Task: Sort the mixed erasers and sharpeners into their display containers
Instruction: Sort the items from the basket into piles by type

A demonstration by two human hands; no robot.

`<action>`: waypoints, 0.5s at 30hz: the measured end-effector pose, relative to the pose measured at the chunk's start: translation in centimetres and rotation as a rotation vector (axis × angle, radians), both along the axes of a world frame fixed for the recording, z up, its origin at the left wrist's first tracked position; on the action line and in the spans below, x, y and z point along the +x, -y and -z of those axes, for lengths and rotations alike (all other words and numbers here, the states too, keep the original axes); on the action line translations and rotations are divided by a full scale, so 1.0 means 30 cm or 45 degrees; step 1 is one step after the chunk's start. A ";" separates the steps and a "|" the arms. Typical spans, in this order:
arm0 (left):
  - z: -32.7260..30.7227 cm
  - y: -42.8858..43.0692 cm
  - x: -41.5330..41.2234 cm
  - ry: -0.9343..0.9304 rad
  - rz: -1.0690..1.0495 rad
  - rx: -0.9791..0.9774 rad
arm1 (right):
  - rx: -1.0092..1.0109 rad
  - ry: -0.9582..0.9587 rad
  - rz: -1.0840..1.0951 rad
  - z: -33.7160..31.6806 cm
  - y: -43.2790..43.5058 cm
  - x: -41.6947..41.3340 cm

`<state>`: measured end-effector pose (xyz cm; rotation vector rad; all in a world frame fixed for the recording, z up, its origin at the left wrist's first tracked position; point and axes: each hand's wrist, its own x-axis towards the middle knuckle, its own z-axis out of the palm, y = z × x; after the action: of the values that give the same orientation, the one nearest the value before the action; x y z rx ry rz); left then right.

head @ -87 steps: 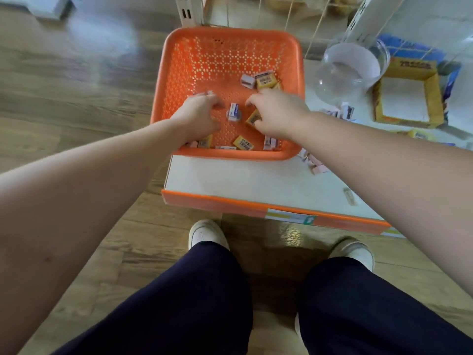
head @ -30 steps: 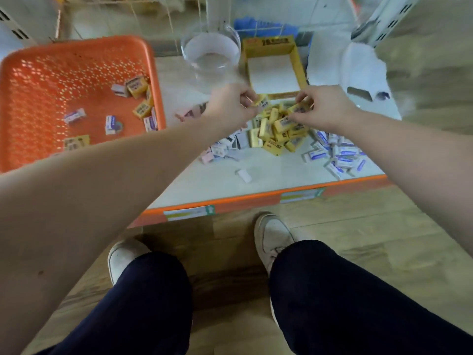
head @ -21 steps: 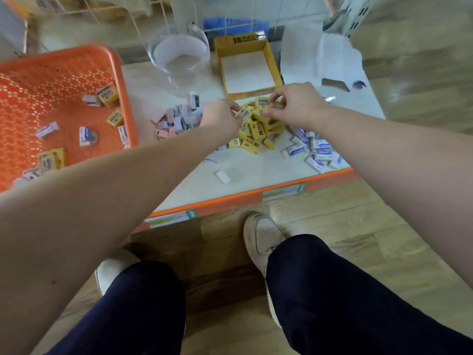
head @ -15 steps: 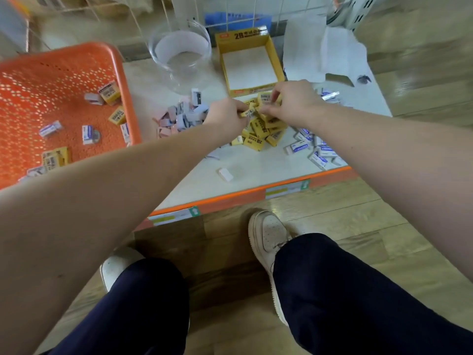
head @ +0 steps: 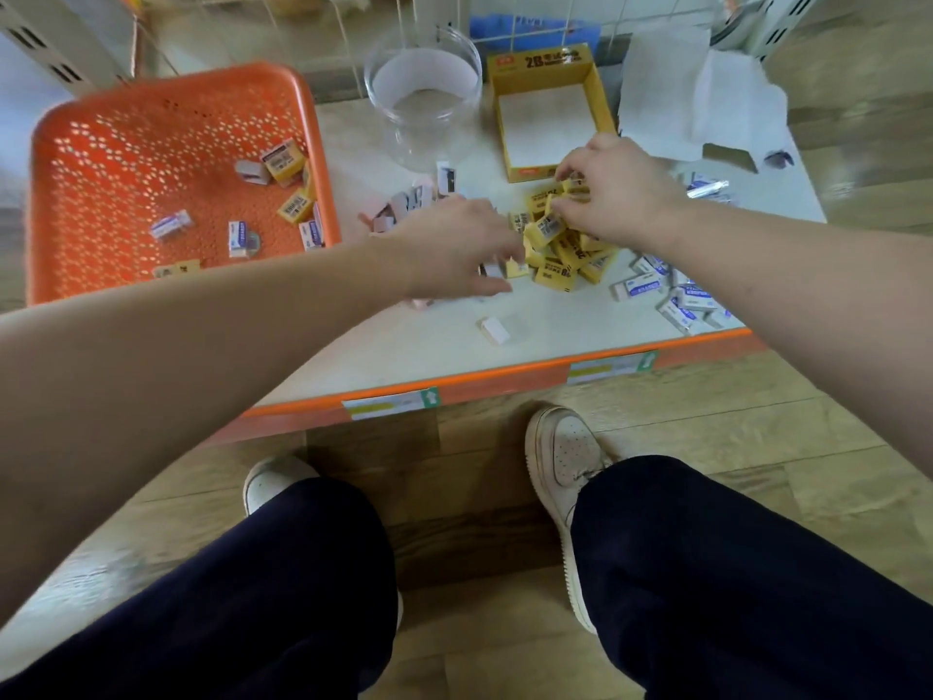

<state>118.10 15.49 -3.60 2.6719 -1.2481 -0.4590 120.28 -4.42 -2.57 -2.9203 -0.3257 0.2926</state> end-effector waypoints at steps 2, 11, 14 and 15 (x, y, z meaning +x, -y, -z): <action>0.024 -0.004 -0.035 0.085 0.252 0.210 | 0.015 -0.004 -0.007 -0.004 -0.013 0.004; 0.083 -0.048 -0.076 0.430 0.263 0.244 | 0.004 -0.029 -0.032 -0.002 -0.066 0.025; 0.068 -0.070 -0.039 0.374 -0.047 0.259 | -0.076 -0.081 0.013 0.015 -0.050 0.025; 0.062 -0.074 -0.027 0.359 -0.134 0.245 | -0.108 -0.112 0.051 0.023 -0.039 0.024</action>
<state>117.29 17.72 -5.46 3.0332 -1.1748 -0.2013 121.01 -3.25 -3.27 -2.9815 -0.2475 0.4379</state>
